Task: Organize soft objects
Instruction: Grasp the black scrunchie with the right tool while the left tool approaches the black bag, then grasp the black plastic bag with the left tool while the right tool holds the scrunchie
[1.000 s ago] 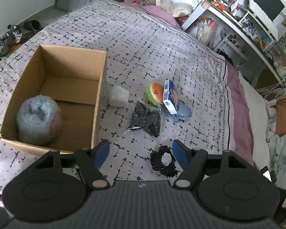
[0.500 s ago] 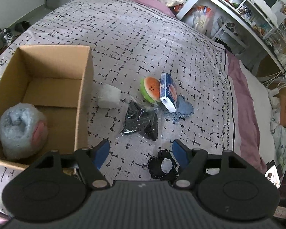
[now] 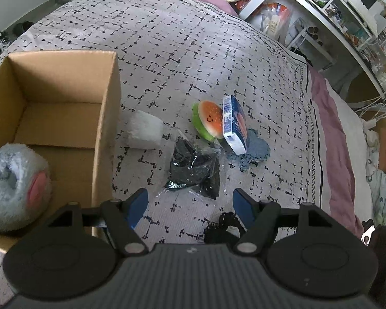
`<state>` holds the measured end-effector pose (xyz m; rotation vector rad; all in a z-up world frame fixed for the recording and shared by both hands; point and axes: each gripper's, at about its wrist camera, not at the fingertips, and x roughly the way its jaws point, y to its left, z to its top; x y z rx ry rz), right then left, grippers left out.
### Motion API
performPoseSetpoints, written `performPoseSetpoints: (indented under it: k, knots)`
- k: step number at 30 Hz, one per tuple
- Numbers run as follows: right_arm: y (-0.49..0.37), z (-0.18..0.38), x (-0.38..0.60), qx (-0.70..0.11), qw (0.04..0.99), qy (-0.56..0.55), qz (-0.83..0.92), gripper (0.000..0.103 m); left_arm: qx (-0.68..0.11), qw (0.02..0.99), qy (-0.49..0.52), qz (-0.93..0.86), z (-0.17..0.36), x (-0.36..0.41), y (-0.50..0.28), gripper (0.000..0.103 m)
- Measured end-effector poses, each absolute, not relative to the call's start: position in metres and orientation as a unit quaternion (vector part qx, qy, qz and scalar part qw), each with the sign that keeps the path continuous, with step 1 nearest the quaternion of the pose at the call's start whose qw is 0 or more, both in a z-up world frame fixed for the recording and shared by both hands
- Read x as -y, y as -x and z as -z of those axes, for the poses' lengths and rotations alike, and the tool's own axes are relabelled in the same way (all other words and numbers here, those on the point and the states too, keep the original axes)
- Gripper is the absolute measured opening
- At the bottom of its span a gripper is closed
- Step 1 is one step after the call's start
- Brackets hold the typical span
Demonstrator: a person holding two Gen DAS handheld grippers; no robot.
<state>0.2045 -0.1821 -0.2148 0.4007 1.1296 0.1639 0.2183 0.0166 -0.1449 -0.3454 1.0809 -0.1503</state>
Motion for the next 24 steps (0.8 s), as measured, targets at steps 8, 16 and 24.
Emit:
performPoseSetpoints:
  k: [8, 16, 24]
  knots:
    - [-0.210, 0.213, 0.188, -0.513, 0.835, -0.195, -0.048, 0.027, -0.502, 0.848, 0.152, 0.077, 0.147, -0.005, -0.229, 0.071]
    - [-0.213, 0.212, 0.204, -0.498, 0.842, -0.207, -0.004, 0.027, -0.500, 0.849, 0.147, 0.086, 0.155, 0.011, -0.241, 0.071]
    - [-0.216, 0.213, 0.221, -0.485, 0.845, -0.221, 0.033, 0.027, -0.522, 0.840, 0.135, 0.062, 0.178, 0.018, -0.258, 0.071]
